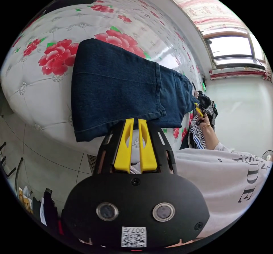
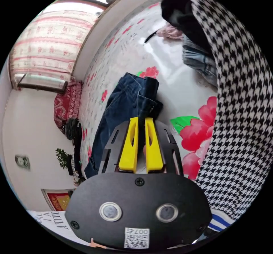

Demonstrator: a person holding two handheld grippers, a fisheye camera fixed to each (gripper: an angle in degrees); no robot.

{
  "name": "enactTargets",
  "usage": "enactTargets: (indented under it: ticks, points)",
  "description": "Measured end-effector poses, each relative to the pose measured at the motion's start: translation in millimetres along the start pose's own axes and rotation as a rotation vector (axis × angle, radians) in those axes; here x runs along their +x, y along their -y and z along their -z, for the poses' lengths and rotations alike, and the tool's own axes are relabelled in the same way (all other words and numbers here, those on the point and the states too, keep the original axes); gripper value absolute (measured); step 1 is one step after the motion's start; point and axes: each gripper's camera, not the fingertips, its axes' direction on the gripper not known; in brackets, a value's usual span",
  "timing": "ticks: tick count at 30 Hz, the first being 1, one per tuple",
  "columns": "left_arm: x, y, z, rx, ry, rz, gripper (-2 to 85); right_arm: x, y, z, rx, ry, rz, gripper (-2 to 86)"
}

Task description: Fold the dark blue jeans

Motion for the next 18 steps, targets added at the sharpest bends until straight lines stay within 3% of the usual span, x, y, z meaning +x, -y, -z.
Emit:
enactTargets:
  ticks: [4,7,12,15,18]
  points:
    - [-10,-1,23,0.04,-0.01,0.006,2.5,-146,-31,10,0.008,-0.006,0.455,1.8]
    - [-21,-4,47,0.098,-0.027,0.017,2.4,-285,-112,-1,-0.02,0.089,0.834,1.3]
    - [-51,-21,86,0.188,-0.052,0.046,2.3,-404,-259,-59,-0.157,0.301,1.177,1.2]
    - [-85,-40,103,0.21,-0.068,0.115,2.6,-429,-347,-145,-0.383,0.405,1.189,1.3]
    - [-123,-63,116,0.232,-0.14,0.195,3.3,-425,-425,-255,-0.673,0.329,1.123,1.5]
